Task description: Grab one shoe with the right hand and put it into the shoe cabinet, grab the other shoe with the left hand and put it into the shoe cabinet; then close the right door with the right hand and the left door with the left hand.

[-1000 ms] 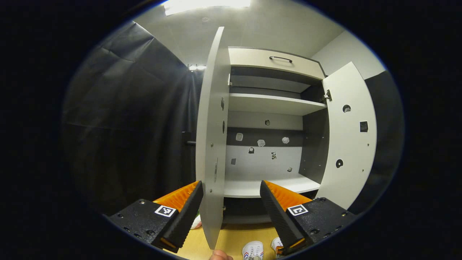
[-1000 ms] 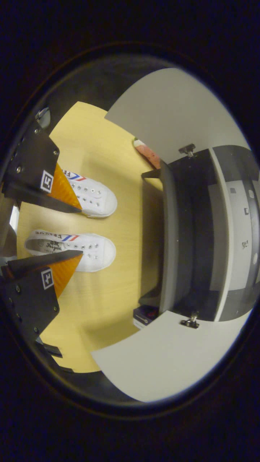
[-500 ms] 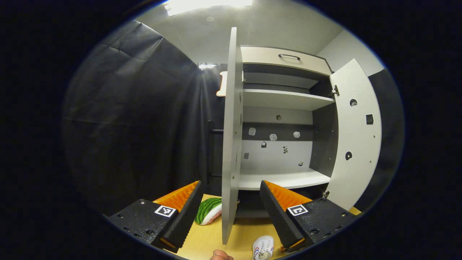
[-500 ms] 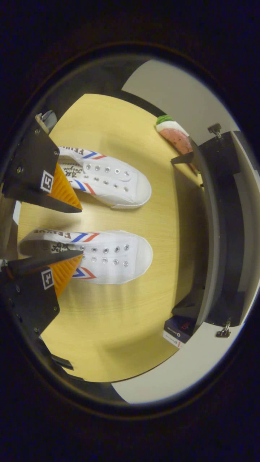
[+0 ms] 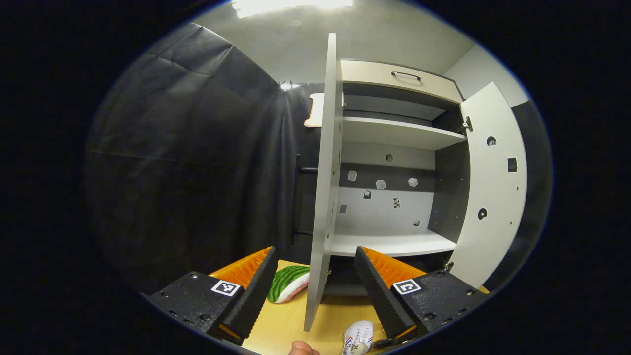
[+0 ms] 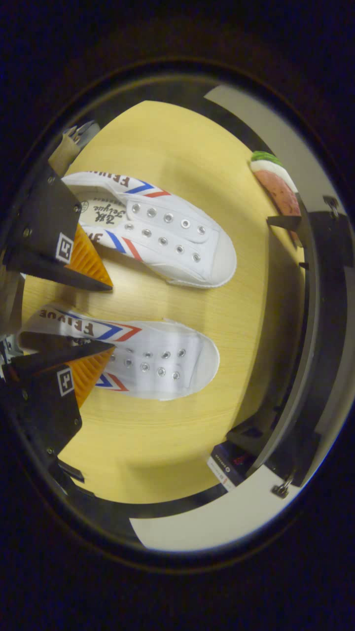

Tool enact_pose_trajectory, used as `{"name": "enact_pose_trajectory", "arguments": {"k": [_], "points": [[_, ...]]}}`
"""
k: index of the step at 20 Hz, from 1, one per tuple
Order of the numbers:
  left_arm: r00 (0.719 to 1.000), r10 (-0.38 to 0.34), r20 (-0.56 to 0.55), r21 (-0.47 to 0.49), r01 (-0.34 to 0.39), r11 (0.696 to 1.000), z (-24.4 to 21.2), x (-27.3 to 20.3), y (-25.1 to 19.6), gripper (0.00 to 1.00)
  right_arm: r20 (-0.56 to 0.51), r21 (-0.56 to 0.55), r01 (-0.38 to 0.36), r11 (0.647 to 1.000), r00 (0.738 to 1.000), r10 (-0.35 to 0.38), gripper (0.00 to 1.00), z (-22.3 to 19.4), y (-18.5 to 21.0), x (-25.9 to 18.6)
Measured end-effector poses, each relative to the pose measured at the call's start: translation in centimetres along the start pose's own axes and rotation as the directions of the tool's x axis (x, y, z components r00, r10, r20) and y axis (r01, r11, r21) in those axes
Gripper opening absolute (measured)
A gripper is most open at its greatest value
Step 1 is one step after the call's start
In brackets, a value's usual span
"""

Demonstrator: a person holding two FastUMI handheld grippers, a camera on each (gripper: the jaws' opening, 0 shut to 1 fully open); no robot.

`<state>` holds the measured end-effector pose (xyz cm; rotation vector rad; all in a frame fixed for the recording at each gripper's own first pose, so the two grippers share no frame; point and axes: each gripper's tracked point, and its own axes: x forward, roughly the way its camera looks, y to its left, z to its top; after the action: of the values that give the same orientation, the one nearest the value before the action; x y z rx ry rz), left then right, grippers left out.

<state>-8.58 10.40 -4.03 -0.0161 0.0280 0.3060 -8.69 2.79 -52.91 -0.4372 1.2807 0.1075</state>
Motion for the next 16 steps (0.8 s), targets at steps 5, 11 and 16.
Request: {"name": "enact_pose_trajectory", "arguments": {"k": [5,11,16], "points": [[1.000,0.011,-0.018,-0.019,-0.012,1.000,-0.5,-0.3,0.9,0.96,0.016,-0.050,0.066,0.997,0.998,-0.065,0.14,-0.5,-0.5,1.6],[0.999,0.034,-0.023,-0.035,-0.035,0.999,-0.7,-0.8,2.1,0.98,0.046,0.283,-0.105,0.953,0.994,0.096,0.01,-0.3,-0.8,1.3],[0.999,0.024,-0.036,-0.055,-0.026,0.998,-1.1,-0.7,1.7,0.98,0.115,0.360,-0.186,0.914,0.981,0.154,0.01,0.4,-2.5,-2.0]]}}
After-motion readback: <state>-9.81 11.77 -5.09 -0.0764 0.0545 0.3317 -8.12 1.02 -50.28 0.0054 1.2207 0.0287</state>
